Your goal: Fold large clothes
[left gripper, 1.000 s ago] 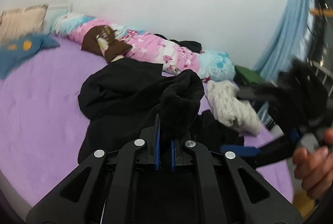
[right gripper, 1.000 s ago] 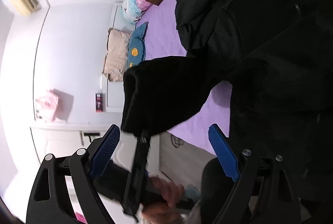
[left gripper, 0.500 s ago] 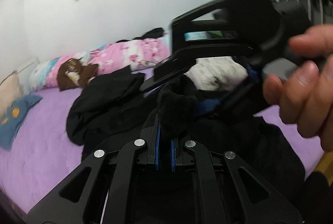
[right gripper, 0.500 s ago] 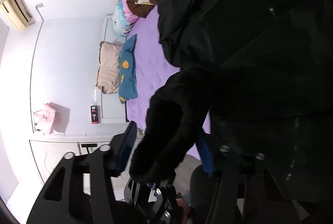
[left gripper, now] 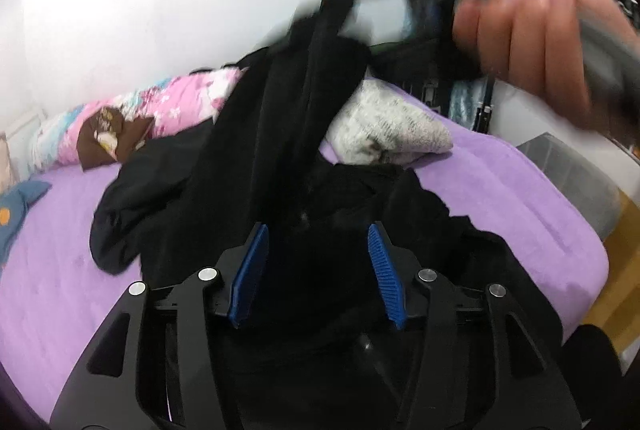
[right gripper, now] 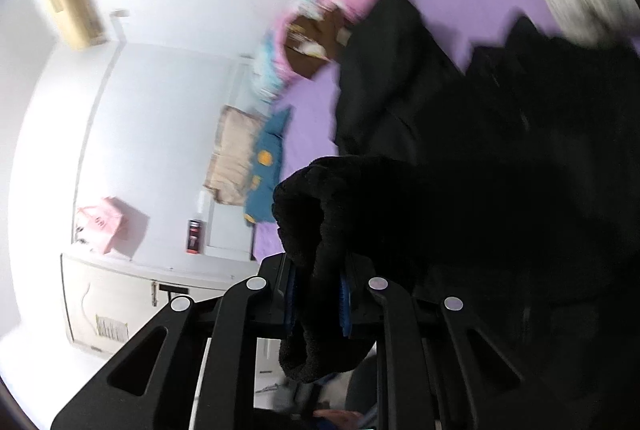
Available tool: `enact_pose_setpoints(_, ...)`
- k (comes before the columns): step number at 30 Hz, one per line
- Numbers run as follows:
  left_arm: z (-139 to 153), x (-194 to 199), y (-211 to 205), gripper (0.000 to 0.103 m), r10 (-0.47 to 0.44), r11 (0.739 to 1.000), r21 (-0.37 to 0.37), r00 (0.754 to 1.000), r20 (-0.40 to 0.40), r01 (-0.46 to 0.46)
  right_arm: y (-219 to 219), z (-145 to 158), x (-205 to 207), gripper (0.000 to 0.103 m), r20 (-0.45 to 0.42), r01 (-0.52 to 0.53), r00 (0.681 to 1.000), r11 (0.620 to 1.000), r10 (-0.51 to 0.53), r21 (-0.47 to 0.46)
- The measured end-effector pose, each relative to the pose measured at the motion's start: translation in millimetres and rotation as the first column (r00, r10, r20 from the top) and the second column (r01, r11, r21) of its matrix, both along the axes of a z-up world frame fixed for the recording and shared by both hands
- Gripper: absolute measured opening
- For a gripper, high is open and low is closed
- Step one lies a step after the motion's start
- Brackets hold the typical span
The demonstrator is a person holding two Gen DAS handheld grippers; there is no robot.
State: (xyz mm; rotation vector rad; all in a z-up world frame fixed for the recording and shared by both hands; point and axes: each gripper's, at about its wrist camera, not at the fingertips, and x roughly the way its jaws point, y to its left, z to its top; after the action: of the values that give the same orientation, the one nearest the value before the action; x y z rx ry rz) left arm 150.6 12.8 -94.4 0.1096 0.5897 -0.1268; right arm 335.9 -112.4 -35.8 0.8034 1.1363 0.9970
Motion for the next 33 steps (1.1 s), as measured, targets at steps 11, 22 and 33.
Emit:
enact_pose_setpoints(11,-48.5,0.7,56.0,0.054,0.1,0.992,-0.062,0.981,-0.164,-0.111,-81.1,-6.9,28.1,0.016,0.095,0.161,0.985,0.966,-0.145,-0.202)
enact_pose_setpoints(22,-73.8,17.7,103.6,0.063,0.205,0.965,-0.11,0.947,-0.247,-0.237,-96.1,-45.9,24.9,0.015,0.087,0.14,0.989,0.947,-0.12,-0.288)
enact_pose_setpoints(33,-80.7,76.9,156.6,0.065,0.27,0.939,-0.137,0.921,-0.28,-0.317,-156.4,-202.5,31.8,0.026,-0.081,0.115,0.981,0.869,-0.175,-0.482)
